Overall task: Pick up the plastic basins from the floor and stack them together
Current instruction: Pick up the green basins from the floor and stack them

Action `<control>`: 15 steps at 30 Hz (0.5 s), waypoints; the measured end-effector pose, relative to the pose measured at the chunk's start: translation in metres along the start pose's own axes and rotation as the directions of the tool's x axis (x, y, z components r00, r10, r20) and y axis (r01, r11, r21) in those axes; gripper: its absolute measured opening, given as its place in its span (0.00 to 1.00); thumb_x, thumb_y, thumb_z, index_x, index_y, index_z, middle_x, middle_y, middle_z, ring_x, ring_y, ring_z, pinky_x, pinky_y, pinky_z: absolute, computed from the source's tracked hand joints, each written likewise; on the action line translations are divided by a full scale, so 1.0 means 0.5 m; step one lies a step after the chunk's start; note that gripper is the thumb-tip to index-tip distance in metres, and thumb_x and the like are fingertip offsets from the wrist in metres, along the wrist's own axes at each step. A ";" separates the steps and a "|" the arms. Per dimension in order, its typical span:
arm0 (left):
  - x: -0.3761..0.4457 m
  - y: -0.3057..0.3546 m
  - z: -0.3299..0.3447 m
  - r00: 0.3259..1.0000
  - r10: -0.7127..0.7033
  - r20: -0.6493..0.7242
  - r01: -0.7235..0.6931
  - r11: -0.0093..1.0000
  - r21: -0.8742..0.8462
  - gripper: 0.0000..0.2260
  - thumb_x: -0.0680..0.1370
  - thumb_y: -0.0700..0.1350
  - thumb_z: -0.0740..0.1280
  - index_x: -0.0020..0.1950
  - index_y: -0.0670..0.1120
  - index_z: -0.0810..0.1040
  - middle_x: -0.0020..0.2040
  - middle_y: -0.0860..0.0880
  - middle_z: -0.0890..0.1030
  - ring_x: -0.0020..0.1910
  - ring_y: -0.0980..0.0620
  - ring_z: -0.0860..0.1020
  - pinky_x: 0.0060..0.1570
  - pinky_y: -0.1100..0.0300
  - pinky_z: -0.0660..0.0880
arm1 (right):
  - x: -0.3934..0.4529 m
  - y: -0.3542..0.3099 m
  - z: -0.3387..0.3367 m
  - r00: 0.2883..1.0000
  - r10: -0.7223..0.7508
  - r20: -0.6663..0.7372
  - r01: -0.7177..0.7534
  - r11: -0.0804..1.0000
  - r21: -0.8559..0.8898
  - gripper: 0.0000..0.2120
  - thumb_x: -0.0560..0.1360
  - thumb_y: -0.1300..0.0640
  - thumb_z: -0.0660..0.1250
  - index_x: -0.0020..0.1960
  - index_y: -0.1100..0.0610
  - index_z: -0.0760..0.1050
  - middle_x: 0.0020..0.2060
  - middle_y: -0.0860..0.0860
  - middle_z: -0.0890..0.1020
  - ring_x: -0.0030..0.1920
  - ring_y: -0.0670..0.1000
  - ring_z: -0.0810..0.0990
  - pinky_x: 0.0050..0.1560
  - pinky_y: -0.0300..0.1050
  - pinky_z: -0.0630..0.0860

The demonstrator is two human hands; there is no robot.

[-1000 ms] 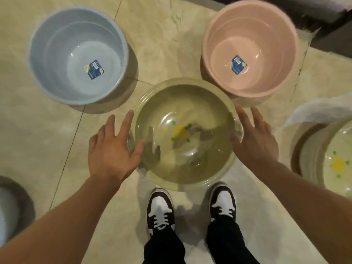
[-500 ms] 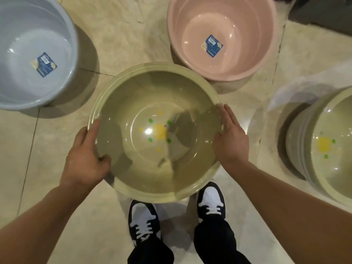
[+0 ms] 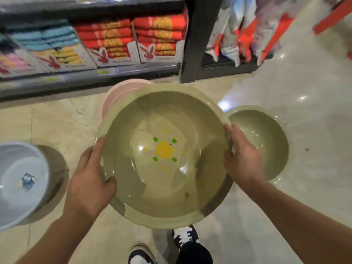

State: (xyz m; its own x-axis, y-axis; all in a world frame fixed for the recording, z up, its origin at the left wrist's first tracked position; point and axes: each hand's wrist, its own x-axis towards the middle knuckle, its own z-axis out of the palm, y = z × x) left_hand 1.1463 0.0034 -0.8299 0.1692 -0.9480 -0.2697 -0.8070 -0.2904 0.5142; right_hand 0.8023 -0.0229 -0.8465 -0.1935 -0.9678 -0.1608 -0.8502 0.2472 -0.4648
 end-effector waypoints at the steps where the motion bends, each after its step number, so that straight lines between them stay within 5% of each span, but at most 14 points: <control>1: 0.017 0.054 0.004 0.999 0.042 0.007 -0.042 0.999 -0.003 0.46 0.66 0.35 0.74 0.78 0.59 0.57 0.71 0.49 0.69 0.50 0.52 0.72 0.51 0.52 0.71 | 0.011 0.026 -0.041 0.999 0.033 -0.027 -0.033 0.999 0.002 0.38 0.70 0.65 0.64 0.75 0.42 0.62 0.75 0.40 0.62 0.68 0.47 0.71 0.60 0.42 0.70; 9: 0.137 0.399 0.139 0.914 0.381 0.137 -0.383 0.924 -0.013 0.45 0.66 0.36 0.73 0.79 0.55 0.59 0.72 0.49 0.69 0.61 0.54 0.68 0.54 0.58 0.66 | 0.033 0.262 -0.268 0.937 0.250 -0.243 -0.262 0.965 -0.018 0.37 0.70 0.64 0.66 0.76 0.45 0.62 0.76 0.44 0.64 0.69 0.52 0.71 0.62 0.49 0.71; 15: 0.181 0.524 0.315 0.868 0.434 0.240 -0.449 0.893 0.009 0.45 0.67 0.34 0.71 0.79 0.55 0.57 0.71 0.49 0.69 0.63 0.51 0.68 0.51 0.63 0.63 | 0.028 0.411 -0.261 0.849 0.438 -0.297 -0.444 0.895 0.050 0.38 0.68 0.66 0.63 0.75 0.45 0.62 0.76 0.45 0.63 0.68 0.54 0.72 0.63 0.48 0.71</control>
State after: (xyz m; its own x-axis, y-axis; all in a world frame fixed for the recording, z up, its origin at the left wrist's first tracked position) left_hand 0.8610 -0.1381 -0.8477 -0.3392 -0.9179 -0.2058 -0.8021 0.1679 0.5732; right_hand 0.5610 0.0084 -0.8308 -0.6817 -0.7271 -0.0817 -0.6503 0.6532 -0.3879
